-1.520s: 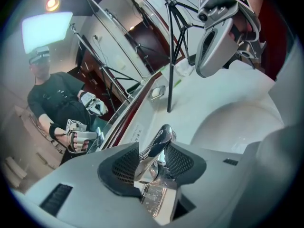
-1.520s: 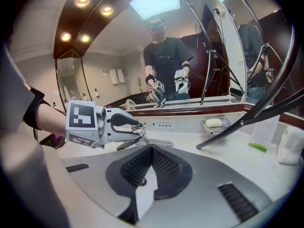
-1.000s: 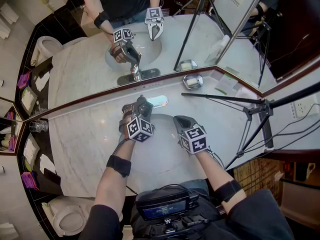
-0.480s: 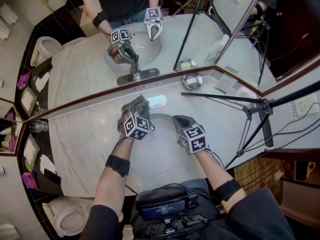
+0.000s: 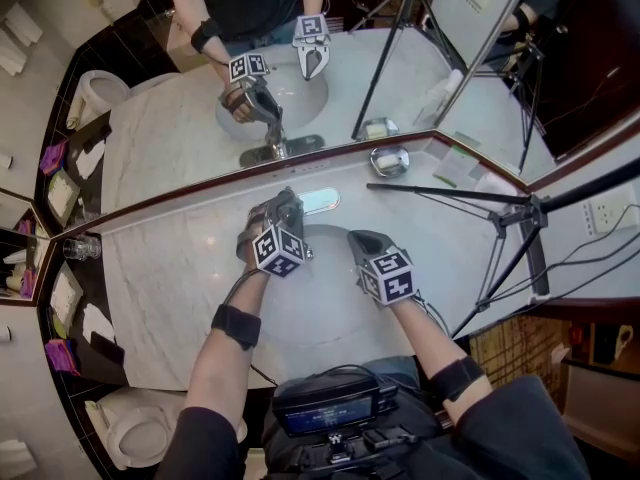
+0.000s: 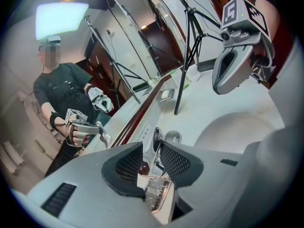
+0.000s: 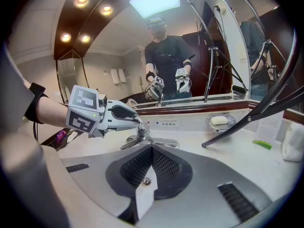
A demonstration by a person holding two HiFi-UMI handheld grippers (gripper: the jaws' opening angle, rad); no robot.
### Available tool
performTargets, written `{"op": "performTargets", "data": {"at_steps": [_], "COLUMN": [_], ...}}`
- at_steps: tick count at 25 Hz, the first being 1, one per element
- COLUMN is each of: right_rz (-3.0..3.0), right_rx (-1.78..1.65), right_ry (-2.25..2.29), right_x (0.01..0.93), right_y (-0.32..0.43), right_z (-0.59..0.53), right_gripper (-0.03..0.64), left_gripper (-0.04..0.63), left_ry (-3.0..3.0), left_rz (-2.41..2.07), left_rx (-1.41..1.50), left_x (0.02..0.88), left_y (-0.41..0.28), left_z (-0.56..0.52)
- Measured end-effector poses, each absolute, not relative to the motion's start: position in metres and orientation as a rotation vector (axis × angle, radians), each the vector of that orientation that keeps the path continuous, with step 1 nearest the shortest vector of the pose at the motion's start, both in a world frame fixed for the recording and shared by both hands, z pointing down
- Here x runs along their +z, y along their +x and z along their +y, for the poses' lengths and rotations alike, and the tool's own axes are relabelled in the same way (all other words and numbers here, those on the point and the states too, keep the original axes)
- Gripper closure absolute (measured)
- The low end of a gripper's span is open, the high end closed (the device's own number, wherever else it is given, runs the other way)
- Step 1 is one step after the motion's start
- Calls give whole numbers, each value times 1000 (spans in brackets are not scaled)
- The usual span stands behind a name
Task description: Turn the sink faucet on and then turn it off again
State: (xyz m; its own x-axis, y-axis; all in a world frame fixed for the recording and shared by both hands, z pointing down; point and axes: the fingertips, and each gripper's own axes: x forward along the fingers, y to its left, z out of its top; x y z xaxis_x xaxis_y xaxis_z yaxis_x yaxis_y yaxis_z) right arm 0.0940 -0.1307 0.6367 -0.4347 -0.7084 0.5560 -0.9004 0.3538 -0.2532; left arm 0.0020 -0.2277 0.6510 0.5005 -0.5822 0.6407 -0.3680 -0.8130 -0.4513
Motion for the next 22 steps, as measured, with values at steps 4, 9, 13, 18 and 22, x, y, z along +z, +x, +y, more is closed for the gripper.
{"op": "performTargets", "data": {"at_steps": [4, 9, 13, 18, 22], "right_rz": [-2279, -2296, -2310, -2331, -2348], "right_rx": [755, 739, 728, 712, 692], "right_ry": [1407, 1387, 1368, 1351, 1346], "right_x": [636, 632, 630, 624, 617], "right_y": [91, 83, 72, 59, 53], "right_z": [-129, -130, -132, -136, -141], "right_gripper": [598, 598, 598, 597, 598], "left_gripper": [474, 516, 591, 591, 591], "left_ry": [-2462, -2430, -2468, -2614, -2712], "left_rz": [804, 846, 968, 1198, 1375], "left_rx": [-1217, -1206, -1167, -1062, -950], "left_x": [646, 631, 614, 597, 586], "left_y": [-2, -27, -51, -79, -97], "left_z": [-220, -210, -205, -193, -183]}}
